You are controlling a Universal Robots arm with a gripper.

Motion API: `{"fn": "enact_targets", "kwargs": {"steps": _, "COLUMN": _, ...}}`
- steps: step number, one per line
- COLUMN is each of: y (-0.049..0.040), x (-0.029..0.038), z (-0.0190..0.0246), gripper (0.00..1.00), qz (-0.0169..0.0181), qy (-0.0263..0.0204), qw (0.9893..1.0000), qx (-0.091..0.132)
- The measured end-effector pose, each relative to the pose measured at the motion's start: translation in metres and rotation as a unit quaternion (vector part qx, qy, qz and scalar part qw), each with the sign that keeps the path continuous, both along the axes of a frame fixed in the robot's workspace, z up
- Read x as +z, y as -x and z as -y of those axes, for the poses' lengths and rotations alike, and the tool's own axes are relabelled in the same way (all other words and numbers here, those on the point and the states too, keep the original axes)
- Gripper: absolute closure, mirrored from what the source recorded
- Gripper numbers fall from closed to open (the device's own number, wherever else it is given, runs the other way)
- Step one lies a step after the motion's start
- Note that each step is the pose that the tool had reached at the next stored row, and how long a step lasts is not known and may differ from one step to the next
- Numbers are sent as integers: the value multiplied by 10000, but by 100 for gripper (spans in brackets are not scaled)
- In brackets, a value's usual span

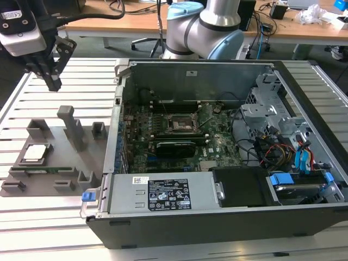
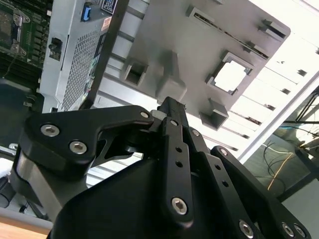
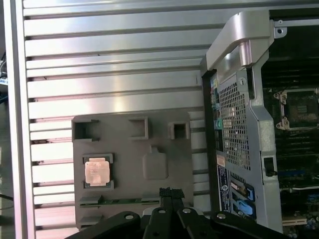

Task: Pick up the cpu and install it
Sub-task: 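Reach for the cpu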

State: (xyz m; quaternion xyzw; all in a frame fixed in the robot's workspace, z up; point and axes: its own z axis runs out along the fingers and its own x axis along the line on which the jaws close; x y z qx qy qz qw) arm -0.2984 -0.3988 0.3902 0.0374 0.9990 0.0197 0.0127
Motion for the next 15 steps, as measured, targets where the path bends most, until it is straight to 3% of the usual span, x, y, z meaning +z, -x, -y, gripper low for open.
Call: {"fn": "enact_targets", "kwargs": {"steps": 15, "y": 304, "x": -9, "z": 0, "gripper": 89, "qz": 0, "qy": 0, "qw": 10000, "qx": 0}}
